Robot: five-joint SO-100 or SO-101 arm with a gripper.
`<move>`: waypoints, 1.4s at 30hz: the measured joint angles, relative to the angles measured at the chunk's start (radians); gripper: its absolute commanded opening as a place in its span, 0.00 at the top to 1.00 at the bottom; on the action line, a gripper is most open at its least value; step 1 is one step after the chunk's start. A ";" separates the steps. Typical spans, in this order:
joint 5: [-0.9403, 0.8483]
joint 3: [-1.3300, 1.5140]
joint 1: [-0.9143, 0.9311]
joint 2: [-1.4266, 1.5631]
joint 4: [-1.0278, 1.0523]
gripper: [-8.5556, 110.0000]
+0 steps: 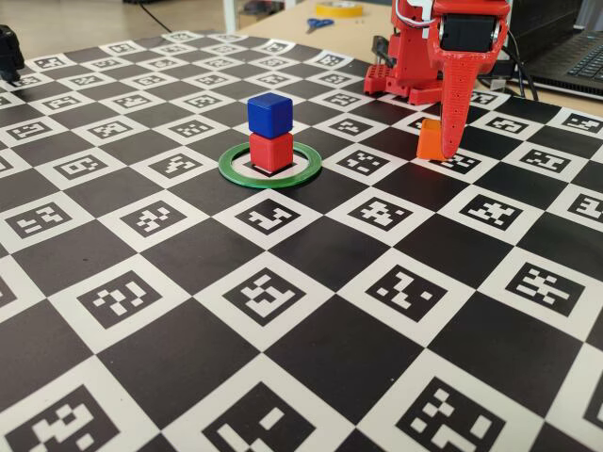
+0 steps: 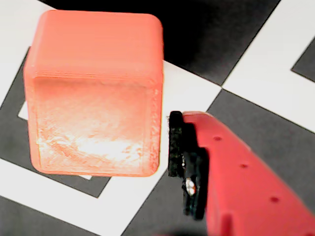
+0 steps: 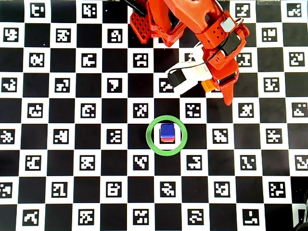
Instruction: Grab the red cube then put it in the green circle then put the blue cube on top and finally the orange cube on top
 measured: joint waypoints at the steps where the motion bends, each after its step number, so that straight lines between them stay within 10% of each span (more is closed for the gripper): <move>1: -0.008 0.000 0.003 -0.006 -0.006 0.53; 42: -0.031 0.008 0.055 -0.032 -0.043 0.82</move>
